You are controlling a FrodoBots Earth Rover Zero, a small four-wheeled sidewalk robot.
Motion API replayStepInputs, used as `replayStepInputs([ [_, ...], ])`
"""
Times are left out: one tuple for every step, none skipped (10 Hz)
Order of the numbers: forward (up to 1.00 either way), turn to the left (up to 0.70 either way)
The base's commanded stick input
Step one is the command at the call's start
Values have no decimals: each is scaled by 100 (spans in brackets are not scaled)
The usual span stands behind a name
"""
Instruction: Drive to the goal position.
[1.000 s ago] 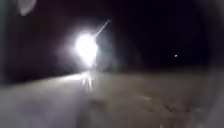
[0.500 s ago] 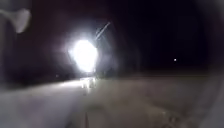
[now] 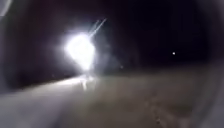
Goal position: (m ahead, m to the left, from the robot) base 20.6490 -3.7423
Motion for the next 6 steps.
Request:
replayStepInputs([
  [83,19],
  [83,33],
  [83,33],
  [83,33],
  [83,33],
  [82,33],
])
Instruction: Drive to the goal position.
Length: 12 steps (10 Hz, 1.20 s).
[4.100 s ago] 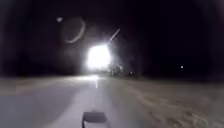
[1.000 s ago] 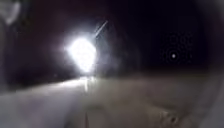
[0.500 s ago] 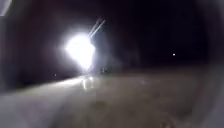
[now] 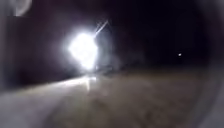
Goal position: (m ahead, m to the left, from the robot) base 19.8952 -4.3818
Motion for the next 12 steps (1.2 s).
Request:
replayStepInputs([
  [82,33],
  [81,32],
  [81,32],
  [81,32],
  [81,32],
  [81,32],
  [81,32],
  [81,32],
  [81,32],
  [80,0],
  [80,0],
  [80,0],
])
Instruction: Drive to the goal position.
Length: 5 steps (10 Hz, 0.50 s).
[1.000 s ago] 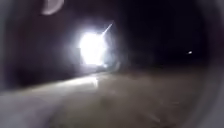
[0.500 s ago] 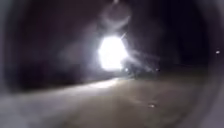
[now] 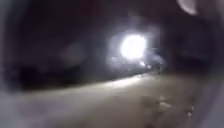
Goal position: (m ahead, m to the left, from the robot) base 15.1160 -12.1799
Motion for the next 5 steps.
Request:
replayStepInputs([
  [91,0],
  [100,0],
  [100,0],
  [100,0],
  [100,0],
])
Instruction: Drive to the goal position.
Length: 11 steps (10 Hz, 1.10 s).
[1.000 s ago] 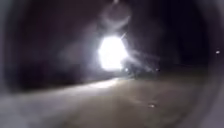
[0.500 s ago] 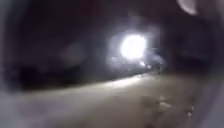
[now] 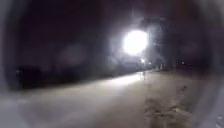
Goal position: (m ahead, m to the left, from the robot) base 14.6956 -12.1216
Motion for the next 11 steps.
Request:
replayStepInputs([
  [100,0],
  [100,0],
  [100,0],
  [100,0],
  [100,0],
  [100,0],
  [100,0],
  [100,0],
  [100,0],
  [100,0],
  [100,0],
])
